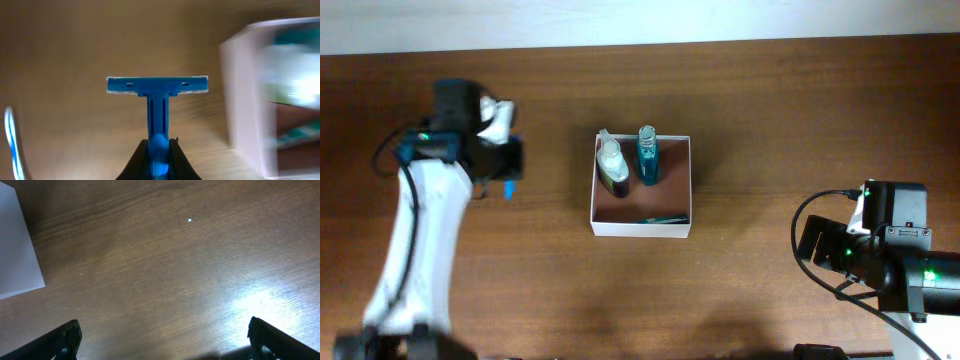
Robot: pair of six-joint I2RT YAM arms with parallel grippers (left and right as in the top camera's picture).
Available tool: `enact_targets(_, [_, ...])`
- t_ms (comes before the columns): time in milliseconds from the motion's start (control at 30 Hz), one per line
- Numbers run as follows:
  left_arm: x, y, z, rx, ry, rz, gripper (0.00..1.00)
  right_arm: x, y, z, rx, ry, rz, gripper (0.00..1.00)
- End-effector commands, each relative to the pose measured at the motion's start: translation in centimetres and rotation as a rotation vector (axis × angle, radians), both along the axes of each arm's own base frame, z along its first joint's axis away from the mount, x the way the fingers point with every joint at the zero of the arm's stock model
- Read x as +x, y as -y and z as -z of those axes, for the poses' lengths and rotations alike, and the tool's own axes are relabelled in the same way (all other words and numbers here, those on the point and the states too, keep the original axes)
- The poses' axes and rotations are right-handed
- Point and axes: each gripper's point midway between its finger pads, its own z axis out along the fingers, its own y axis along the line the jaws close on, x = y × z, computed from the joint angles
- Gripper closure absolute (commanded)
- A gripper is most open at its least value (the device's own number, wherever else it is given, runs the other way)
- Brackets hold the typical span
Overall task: Pack container
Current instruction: 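Lay the blue razor in the front of the box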
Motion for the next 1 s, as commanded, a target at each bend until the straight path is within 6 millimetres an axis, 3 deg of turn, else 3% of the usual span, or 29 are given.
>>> enact_targets(0, [-1.5, 7.8, -4.2, 0.052, 0.158, 0.365, 0.99, 0.0, 0.1, 0.1, 0.003, -0.002, 0.009, 0.01])
enact_targets(67, [-2.6, 11.6, -4.6, 0.066, 0.192, 0.51, 1.0, 0.0, 0.1, 0.1, 0.003, -0.002, 0.009, 0.01])
enact_targets(133, [-4.4, 16.2, -3.8, 0.093, 0.193, 0.703, 0.99, 0.0, 0.1, 0.1, 0.003, -0.002, 0.009, 0.01])
enact_targets(333, [-6.5, 21.6, 0.4, 0.155, 0.118, 0.967, 1.0, 0.0, 0.1, 0.1, 0.003, -0.002, 0.009, 0.01])
enact_targets(500, [-4.6, 22.5, 4.5, 0.249, 0.073, 0.984, 0.99, 0.0, 0.1, 0.1, 0.003, -0.002, 0.009, 0.01])
enact_targets(733, [-4.0, 22.8, 9.7, 0.275, -0.039, 1.002, 0.99, 0.0, 0.1, 0.1, 0.003, -0.002, 0.009, 0.02])
enact_targets(833, [-3.7, 22.4, 10.8, 0.307, -0.065, 0.994, 0.94, 0.0, 0.1, 0.1, 0.003, -0.002, 0.009, 0.01])
enact_targets(867, [-3.7, 22.3, 10.8, 0.312, -0.066, 0.992, 0.87, 0.0, 0.1, 0.1, 0.003, -0.002, 0.009, 0.01])
enact_targets(967, [-3.1, 21.4, 9.9, 0.37, -0.049, 0.964, 0.82, 0.0, 0.1, 0.1, 0.003, -0.002, 0.009, 0.01])
